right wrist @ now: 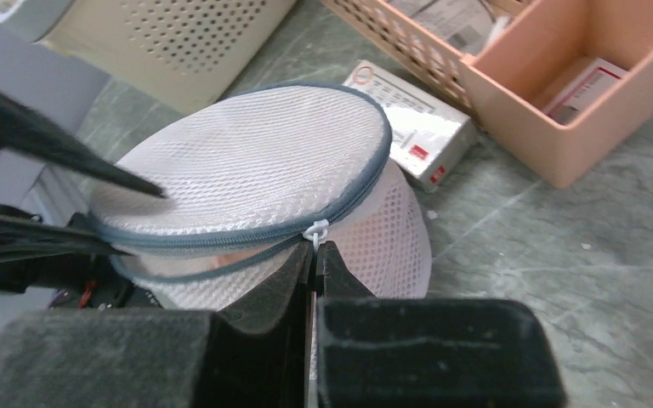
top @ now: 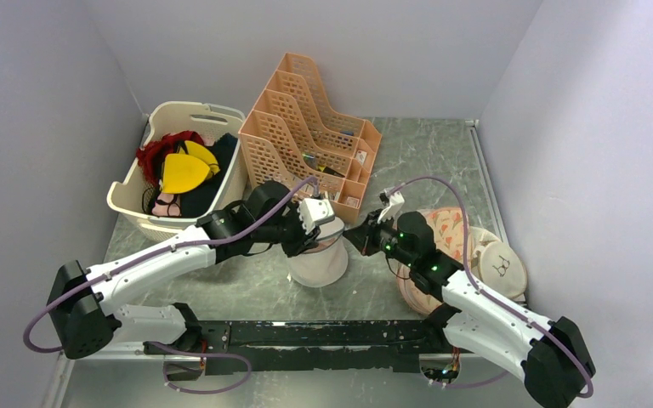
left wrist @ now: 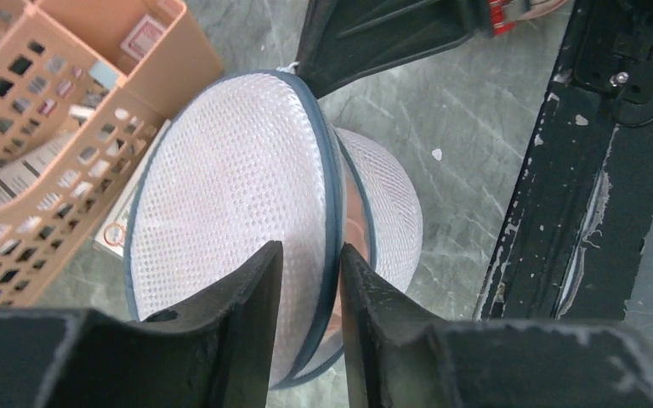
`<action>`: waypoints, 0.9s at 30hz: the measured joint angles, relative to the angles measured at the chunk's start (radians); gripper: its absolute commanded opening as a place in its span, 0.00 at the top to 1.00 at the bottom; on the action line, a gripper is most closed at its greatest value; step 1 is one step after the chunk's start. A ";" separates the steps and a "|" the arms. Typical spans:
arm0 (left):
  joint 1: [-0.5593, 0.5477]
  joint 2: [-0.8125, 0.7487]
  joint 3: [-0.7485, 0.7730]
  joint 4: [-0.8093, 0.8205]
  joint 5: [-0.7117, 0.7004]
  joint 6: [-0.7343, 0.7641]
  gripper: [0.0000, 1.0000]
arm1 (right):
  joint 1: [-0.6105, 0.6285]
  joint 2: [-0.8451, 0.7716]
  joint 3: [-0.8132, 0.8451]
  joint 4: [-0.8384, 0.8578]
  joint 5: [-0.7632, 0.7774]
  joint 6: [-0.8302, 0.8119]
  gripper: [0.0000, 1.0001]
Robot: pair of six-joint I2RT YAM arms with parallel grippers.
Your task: Unzip the laundry bag and remove the bra
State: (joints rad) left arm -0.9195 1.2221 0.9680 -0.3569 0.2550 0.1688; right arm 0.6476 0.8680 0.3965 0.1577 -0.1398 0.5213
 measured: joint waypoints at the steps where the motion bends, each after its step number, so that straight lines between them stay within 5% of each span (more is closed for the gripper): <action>1: 0.000 0.006 0.000 -0.006 -0.012 0.000 0.49 | 0.001 -0.002 0.000 0.007 -0.016 0.000 1.00; 8: -0.004 0.021 0.000 -0.030 -0.061 -0.002 0.40 | 0.034 -0.029 0.000 0.042 -0.090 0.000 1.00; 17: -0.007 0.021 0.000 -0.032 -0.089 -0.002 0.52 | 0.209 0.030 0.056 0.044 -0.054 -0.027 1.00; 27: -0.008 0.013 0.000 -0.032 -0.091 -0.003 0.93 | 0.251 0.063 0.081 0.049 0.001 -0.035 1.00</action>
State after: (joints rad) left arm -0.9276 1.2354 0.9676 -0.3885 0.1642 0.1654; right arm 0.8982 0.9310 0.4774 0.2066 -0.1387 0.4866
